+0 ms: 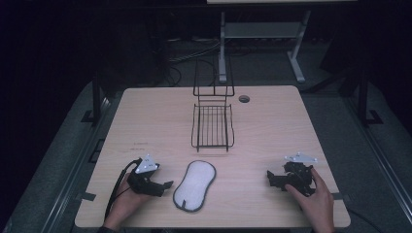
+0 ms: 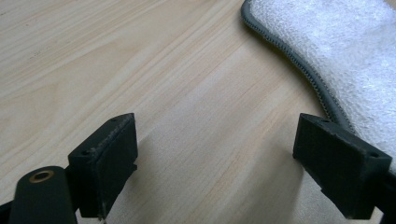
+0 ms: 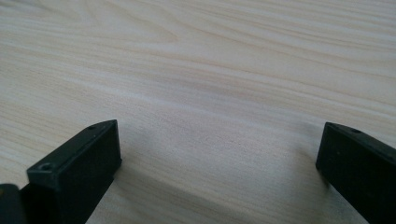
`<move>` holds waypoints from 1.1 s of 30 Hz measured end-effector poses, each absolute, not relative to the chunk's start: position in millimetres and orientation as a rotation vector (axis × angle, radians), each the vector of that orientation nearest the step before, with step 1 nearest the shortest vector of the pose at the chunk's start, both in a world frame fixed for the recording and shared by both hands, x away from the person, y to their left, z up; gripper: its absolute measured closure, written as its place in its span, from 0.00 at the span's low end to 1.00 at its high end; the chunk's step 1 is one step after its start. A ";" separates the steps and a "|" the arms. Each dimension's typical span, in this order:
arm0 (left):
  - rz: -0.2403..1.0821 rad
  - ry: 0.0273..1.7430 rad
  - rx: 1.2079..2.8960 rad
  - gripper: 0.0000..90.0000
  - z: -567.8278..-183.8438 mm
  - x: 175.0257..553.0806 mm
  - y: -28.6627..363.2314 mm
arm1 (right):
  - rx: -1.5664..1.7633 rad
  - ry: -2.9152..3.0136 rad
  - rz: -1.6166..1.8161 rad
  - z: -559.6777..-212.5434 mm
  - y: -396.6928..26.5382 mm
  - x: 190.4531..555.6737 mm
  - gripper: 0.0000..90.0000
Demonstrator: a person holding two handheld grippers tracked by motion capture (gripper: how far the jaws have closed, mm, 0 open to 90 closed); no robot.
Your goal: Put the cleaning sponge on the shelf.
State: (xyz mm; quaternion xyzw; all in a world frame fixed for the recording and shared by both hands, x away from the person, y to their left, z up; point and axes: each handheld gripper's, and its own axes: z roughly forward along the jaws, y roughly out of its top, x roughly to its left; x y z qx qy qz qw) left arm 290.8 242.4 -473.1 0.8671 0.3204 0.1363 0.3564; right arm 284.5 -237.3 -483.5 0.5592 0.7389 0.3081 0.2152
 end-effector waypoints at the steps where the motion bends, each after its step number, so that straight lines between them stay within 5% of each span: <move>1: 0.352 0.827 2.239 0.16 -473.1 290.8 242.4 | 1.551 2.049 0.854 -483.5 -237.3 284.5 0.00; 7: 0.341 0.833 2.233 0.29 -464.3 287.2 240.7 | 1.550 2.049 0.854 -483.5 -237.3 284.5 0.00; 11: 0.307 0.829 2.193 0.57 -451.8 282.5 241.6 | 1.550 2.049 0.855 -483.5 -237.3 284.5 0.00; 13: 0.272 0.810 2.185 0.79 -446.9 279.7 239.3 | 1.550 2.050 0.854 -483.4 -237.3 284.5 0.00; 18: 0.202 0.761 2.199 0.99 -439.1 272.2 228.2 | 1.549 2.051 0.854 -483.4 -237.3 284.5 0.00; 33: 0.036 0.688 2.186 1.00 -441.7 253.5 201.6 | 1.548 2.052 0.854 -483.4 -237.2 284.4 0.00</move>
